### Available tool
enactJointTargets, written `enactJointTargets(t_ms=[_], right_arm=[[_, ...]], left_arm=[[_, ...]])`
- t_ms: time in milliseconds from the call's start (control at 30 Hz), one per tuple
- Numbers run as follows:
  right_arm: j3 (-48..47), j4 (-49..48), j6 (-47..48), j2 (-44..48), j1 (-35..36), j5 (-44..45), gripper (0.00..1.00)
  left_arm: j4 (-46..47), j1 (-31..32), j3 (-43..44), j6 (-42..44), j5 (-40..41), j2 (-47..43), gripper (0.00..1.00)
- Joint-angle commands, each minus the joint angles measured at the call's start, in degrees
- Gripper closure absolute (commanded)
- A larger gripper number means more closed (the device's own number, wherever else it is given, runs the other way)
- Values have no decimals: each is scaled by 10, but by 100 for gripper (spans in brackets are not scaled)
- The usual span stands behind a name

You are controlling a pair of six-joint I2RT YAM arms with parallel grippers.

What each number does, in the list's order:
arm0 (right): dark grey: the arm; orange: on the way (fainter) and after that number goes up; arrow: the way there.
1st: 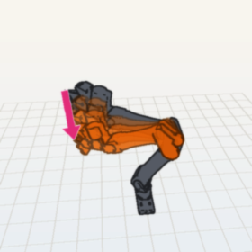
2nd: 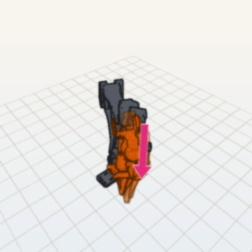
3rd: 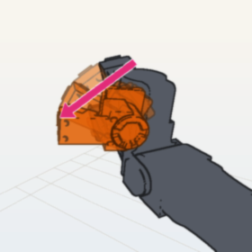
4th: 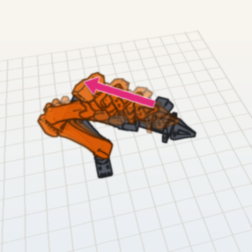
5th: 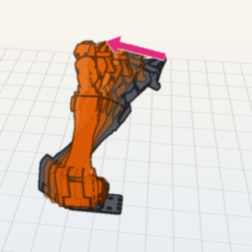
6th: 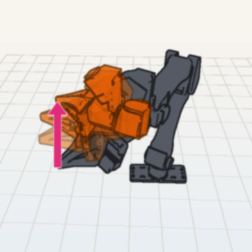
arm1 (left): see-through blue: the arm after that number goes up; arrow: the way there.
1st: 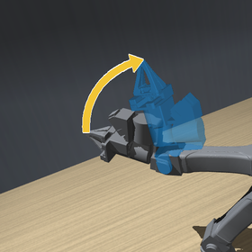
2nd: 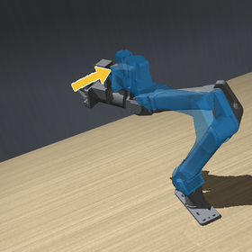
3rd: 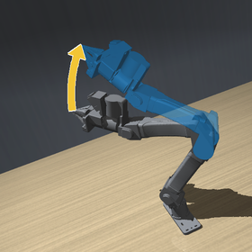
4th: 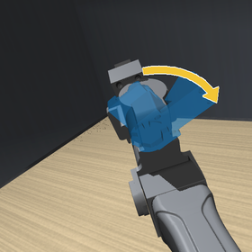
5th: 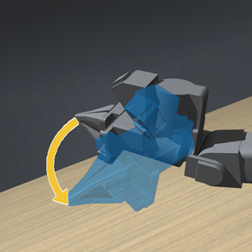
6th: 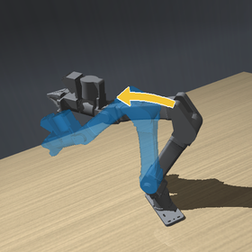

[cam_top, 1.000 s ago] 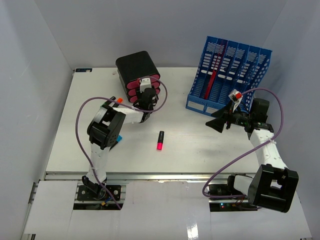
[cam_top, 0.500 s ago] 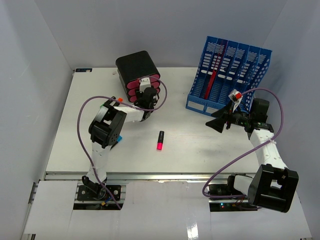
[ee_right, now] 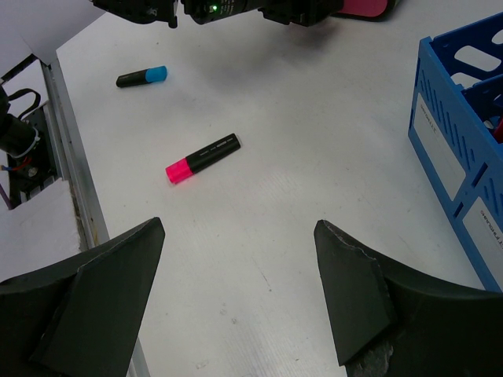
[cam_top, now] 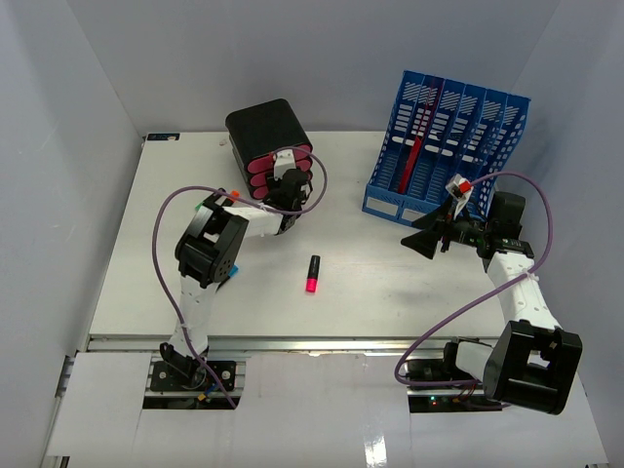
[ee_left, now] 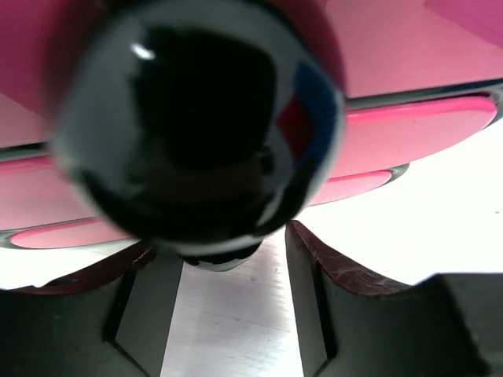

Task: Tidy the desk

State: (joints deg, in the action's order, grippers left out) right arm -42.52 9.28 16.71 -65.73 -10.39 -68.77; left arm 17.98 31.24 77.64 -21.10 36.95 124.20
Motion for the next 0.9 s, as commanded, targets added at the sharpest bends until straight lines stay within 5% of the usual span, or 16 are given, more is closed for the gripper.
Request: enactJointTargets(t_ms=[0, 267, 467, 867], right_arm=[[-12, 3, 3, 6, -2, -14, 16], [-12, 3, 3, 8, -2, -14, 16], [-12, 2, 3, 10, -2, -14, 16], [-12, 2, 4, 16, -5, -14, 16]], left_arm=[[-14, -5, 20, -8, 15, 2, 43], [-23, -8, 23, -11, 10, 3, 50], [-31, -8, 18, -23, 3, -6, 72], [-32, 39, -94, -103, -8, -90, 78]])
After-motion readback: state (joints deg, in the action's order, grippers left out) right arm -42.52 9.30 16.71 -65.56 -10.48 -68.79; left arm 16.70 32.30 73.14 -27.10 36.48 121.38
